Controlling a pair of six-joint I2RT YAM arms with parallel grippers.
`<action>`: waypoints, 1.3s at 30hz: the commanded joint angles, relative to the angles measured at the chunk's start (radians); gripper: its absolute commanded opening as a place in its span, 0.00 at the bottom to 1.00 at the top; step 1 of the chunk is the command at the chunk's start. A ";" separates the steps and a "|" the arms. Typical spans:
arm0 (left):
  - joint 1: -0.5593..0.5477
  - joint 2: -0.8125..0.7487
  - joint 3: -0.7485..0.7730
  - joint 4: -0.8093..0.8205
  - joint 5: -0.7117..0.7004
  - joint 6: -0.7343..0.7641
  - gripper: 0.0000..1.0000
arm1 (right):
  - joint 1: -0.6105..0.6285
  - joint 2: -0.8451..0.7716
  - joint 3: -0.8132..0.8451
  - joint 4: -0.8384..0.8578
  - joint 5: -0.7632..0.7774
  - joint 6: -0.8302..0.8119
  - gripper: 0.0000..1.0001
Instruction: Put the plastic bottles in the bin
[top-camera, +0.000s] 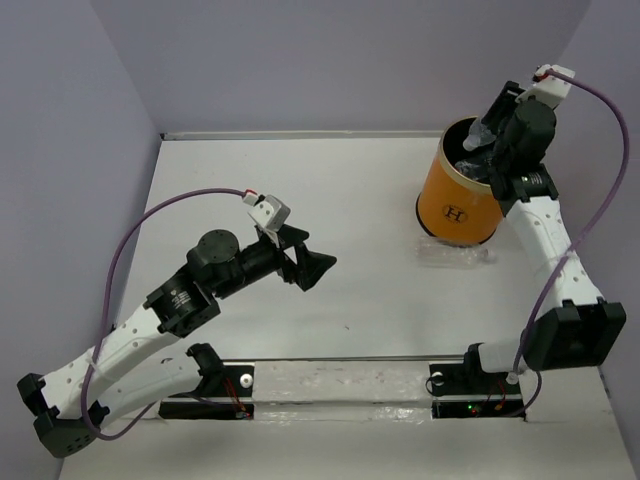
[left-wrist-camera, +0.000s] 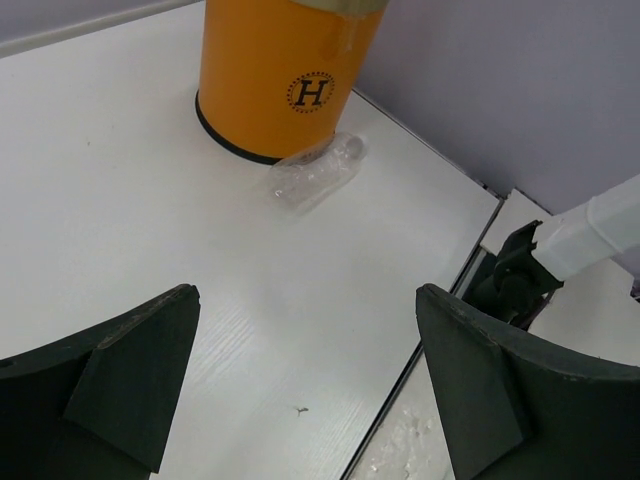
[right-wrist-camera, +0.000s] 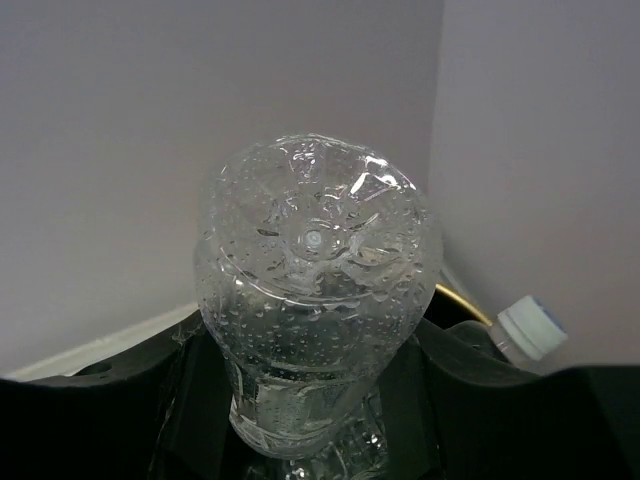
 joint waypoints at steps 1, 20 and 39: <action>-0.002 -0.034 -0.007 0.042 0.030 0.003 0.99 | -0.028 0.088 0.059 -0.001 -0.067 0.048 0.21; -0.002 0.136 0.021 0.054 0.070 -0.040 0.99 | -0.057 0.215 0.149 -0.163 -0.062 0.067 0.99; -0.233 0.817 0.332 0.361 -0.163 0.387 0.99 | -0.057 -0.470 -0.343 -0.041 -0.595 0.338 0.96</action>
